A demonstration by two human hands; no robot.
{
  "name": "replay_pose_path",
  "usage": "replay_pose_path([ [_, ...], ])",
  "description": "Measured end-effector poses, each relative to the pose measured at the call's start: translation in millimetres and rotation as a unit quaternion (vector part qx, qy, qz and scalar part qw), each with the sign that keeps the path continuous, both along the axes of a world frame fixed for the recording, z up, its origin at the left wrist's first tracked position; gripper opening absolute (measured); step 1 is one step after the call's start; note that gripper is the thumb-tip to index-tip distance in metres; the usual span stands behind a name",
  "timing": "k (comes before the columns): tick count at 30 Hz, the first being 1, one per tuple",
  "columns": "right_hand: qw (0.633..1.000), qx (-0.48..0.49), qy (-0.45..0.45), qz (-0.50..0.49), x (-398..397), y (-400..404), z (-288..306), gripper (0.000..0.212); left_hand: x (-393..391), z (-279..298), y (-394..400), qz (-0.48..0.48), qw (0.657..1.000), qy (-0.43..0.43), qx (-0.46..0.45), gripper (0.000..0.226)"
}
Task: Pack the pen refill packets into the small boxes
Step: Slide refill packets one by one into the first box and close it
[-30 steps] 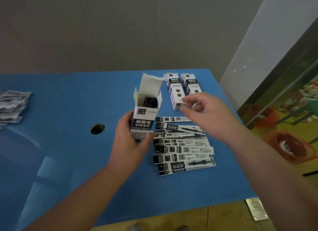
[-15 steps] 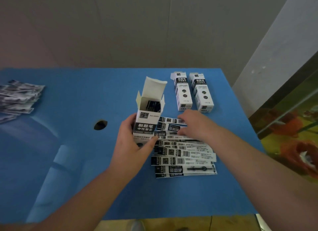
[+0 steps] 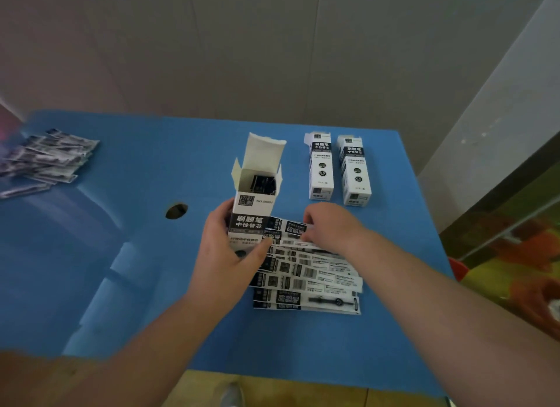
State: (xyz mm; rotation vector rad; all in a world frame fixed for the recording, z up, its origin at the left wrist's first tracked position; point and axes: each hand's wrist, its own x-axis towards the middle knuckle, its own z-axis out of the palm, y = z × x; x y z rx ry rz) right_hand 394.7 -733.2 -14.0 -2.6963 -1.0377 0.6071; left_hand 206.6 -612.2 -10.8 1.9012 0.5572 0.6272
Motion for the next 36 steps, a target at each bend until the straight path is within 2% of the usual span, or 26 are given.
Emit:
replay_pose_path([
  [5, 1.0, -0.006, -0.01, 0.019, -1.1, -1.8, -0.6, 0.023, -5.8, -2.3, -7.9, 0.016, 1.0, -0.004, 0.002, 0.07],
  [12, 0.995, 0.003, -0.091, 0.039, -8.3, -6.9, 0.5, 0.028, -16.0, -9.3, -7.5, 0.009, 1.0, 0.0, 0.007, 0.071],
  [21, 0.997, 0.07, 0.007, -0.041, -7.4, -8.7, 39.0, 0.013, -13.6, -15.3, 17.6, -0.01, 0.999, 0.02, -0.026, 0.066],
  [26, 0.983, 0.143, 0.012, -0.115, -11.3, -10.4, 67.9, 0.024, -8.4, -15.4, 35.3, -0.036, 0.999, 0.014, -0.027, 0.064],
  [30, 0.951, 0.235, 0.06, -0.19, -25.0, -14.3, 84.3, 0.023, -3.7, -14.1, 46.5, -0.065, 0.998, -0.002, -0.015, 0.065],
  [36, 0.856, 0.393, 0.169, -0.29, -61.3, -19.5, 101.9, 0.016, -1.2, -18.4, 64.3, -0.103, 0.994, -0.026, -0.016, 0.066],
])
